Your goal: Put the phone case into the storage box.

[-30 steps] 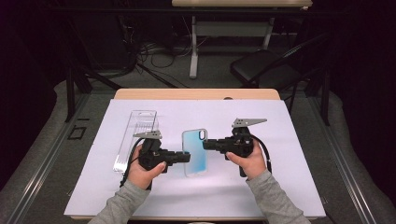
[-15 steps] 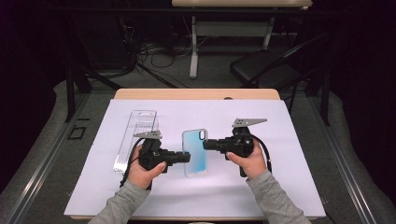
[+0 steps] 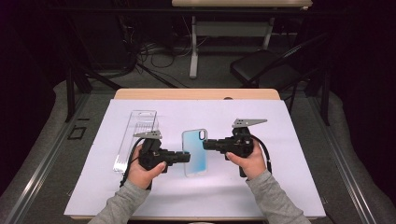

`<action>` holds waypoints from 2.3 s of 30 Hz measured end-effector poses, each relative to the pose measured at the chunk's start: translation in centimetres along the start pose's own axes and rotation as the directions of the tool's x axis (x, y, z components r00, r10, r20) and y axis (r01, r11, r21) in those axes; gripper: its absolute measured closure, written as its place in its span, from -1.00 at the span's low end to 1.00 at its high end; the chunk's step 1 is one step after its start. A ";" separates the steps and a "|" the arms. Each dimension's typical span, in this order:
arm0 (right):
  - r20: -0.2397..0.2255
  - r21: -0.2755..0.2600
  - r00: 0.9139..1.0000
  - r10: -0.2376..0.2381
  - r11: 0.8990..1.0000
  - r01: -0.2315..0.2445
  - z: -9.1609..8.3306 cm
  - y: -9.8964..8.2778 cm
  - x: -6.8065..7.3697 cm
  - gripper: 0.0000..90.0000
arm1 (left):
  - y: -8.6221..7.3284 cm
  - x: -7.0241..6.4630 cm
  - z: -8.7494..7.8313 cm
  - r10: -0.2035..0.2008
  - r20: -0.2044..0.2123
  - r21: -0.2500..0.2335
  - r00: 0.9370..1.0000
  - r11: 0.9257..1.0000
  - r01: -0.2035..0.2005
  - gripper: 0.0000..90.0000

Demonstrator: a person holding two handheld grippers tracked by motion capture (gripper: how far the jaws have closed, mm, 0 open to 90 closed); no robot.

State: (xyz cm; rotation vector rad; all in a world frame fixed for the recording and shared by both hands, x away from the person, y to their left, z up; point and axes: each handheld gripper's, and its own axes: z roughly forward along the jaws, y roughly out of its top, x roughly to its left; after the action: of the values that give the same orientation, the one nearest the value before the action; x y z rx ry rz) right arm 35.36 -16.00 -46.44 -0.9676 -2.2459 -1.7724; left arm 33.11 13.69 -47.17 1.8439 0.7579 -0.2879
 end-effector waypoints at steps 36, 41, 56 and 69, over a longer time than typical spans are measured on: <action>0.010 -0.008 1.000 0.011 1.000 -0.011 0.0 -0.1 0.1 0.86 | 0.0 0.1 -0.1 -0.009 -0.002 -0.010 1.000 1.000 0.009 0.80; 0.009 -0.009 1.000 0.009 1.000 -0.009 0.1 -0.1 0.1 0.86 | 0.0 0.1 0.0 -0.008 0.007 -0.015 1.000 1.000 0.008 0.75; 0.025 -0.007 1.000 0.007 1.000 -0.007 -0.1 -0.1 0.0 0.86 | 0.0 0.3 -0.1 -0.009 0.007 -0.026 1.000 1.000 0.009 0.55; 0.066 -0.010 0.998 0.007 1.000 -0.007 -0.4 -0.1 -0.5 0.86 | 0.1 0.5 -0.1 -0.006 -0.035 -0.029 0.999 1.000 0.005 0.46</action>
State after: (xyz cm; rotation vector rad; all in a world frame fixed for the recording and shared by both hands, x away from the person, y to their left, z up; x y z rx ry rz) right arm 35.53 -16.58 -46.63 -1.0501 -2.2720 -1.7755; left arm 33.54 13.97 -47.33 1.8237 0.7874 -0.2470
